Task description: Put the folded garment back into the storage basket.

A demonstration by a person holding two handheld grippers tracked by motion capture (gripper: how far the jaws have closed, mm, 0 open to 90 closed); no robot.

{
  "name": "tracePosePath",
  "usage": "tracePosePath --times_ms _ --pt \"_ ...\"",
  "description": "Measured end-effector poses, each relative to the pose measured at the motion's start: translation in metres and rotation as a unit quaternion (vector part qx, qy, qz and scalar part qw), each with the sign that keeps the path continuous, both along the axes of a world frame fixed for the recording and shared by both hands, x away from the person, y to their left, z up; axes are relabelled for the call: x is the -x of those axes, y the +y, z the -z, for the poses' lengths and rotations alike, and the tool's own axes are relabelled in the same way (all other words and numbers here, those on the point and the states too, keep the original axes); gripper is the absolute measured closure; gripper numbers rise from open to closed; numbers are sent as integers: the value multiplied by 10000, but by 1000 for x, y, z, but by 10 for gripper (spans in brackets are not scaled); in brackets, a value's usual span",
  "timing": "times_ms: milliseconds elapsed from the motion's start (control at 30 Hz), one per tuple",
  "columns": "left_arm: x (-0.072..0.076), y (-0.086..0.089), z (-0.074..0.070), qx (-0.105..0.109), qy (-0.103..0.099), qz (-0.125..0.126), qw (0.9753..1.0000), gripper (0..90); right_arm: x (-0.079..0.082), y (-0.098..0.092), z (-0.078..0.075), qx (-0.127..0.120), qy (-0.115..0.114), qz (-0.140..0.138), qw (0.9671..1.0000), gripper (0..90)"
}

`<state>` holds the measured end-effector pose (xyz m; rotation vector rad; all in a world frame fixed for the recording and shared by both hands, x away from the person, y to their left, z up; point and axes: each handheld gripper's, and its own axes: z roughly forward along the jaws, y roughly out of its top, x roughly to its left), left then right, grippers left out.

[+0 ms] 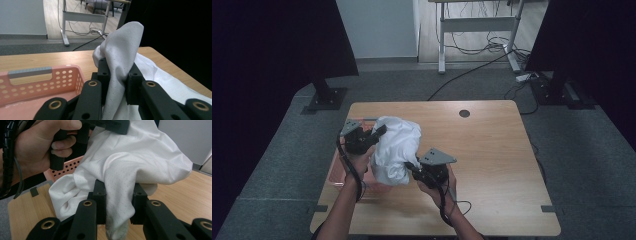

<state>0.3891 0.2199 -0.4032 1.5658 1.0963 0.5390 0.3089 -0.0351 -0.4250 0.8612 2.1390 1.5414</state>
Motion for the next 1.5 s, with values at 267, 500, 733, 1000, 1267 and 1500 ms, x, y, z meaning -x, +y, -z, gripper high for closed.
tracePosePath --times_ms 267,500,733,1000,1267,1500 --pt "1 10 1 8 9 -97 10000 765 -3 8 0 -25 4 -50 10000 720" --pt "1 15 -1 -2 15 -134 9999 765 -5 14 1 -14 17 -80 10000 720" --pt "1 21 -3 -2 -14 -183 9998 765 -8 20 0 -34 21 -103 9999 720" --pt "0 30 -5 0 -28 -255 9997 765 -11 28 -3 -30 10 -154 9999 720" --pt "0 38 -6 -18 -34 -303 9995 765 -15 38 -6 12 3 -183 9998 720" --pt "0 48 -6 3 -44 -379 9993 765 -19 46 -5 29 23 -221 9997 719"
